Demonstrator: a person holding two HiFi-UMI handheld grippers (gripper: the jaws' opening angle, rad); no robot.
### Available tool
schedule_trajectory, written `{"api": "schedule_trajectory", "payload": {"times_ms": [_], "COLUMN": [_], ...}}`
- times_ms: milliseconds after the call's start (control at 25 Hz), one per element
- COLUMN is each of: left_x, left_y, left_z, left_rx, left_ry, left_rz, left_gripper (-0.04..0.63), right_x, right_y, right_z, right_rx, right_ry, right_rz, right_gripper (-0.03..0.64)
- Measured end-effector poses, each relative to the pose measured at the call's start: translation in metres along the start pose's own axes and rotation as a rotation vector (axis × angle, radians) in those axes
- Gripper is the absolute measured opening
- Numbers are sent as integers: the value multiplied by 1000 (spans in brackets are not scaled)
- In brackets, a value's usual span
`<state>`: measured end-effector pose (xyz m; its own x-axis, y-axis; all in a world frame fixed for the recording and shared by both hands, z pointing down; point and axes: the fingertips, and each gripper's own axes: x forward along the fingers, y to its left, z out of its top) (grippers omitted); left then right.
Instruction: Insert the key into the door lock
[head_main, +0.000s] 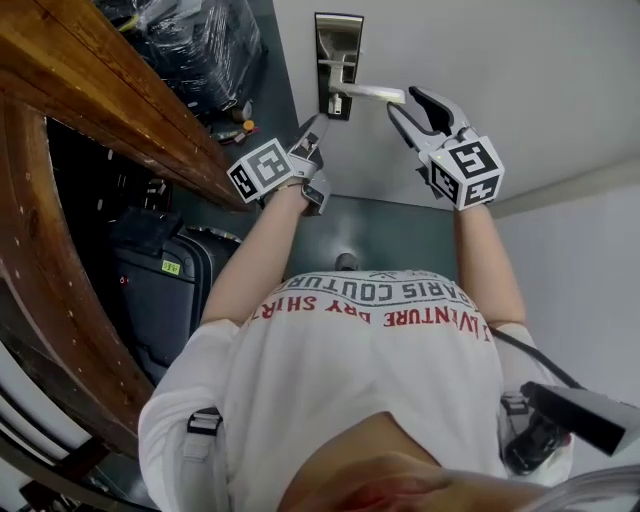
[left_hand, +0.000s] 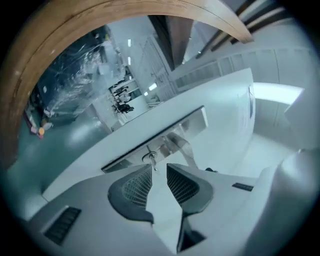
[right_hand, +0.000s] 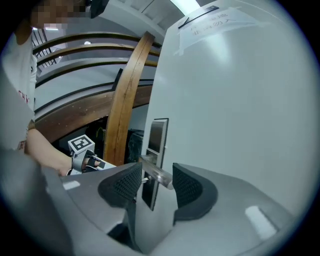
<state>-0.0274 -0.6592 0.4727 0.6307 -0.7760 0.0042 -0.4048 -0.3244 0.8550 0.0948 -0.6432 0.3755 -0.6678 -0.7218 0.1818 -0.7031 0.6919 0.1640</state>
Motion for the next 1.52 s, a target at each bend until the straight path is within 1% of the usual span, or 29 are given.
{"api": "schedule_trajectory", "payload": {"times_ms": [40,80,160,200,240,280,320,360,400,440,520,600,640,760,880,960,1040,1160,1360,1440,1520], "left_x": [-13,-27,-59,-76,-94,-112,-130,-148,-167,-184,-214,-233,-241,-268,-298,-322,-349,-392,-489,-529,-569], "left_y": [-12,-28,-67,-89,-111,-131,-148,-161,-171,-178,-187,-200,-207,-227,-244,-251,-258,-273,-313,-333,-352], "left_z": [-1,-2,-11,-19,-27,-34,-41,-49,-60,-72,-98,-120,-129,-150,-170,-193,-224,-282,-380,-408,-426], "left_rx": [88,196,436,550,649,732,795,837,860,865,838,810,814,867,874,875,871,861,835,821,819], "left_ry": [25,52,116,151,181,203,220,235,253,275,317,351,366,399,403,409,421,431,451,447,439], "left_rz": [2,-1,-25,-49,-78,-107,-133,-153,-166,-173,-179,-196,-203,-207,-215,-210,-202,-197,-219,-233,-238], "left_gripper": [75,75,74,74,74,59,22,5,2,3,2,2,2,2,2,2,2,2,2,2,2], "right_x": [-10,-20,-42,-54,-67,-79,-92,-105,-118,-131,-155,-177,-187,-216,-241,-263,-294,-354,-460,-497,-529], "right_y": [12,27,62,82,103,125,147,167,186,205,237,260,269,293,320,345,373,413,499,532,563], "right_z": [5,10,20,26,31,34,36,36,33,28,16,11,12,23,29,24,13,-12,-42,-44,-38], "right_rx": [5,5,6,14,26,39,52,67,87,110,141,138,140,175,174,170,178,193,209,202,203], "right_ry": [-7,-11,-21,-29,-38,-44,-45,-41,-30,-13,34,74,82,62,44,49,50,56,75,73,72], "right_rz": [19,43,82,100,122,145,166,182,197,210,233,247,253,267,271,278,284,282,257,242,220], "right_gripper": [186,166,81,5,2,2,2,2,2,2,2,2,2,2,2,2,2,2,2,2,2]}}
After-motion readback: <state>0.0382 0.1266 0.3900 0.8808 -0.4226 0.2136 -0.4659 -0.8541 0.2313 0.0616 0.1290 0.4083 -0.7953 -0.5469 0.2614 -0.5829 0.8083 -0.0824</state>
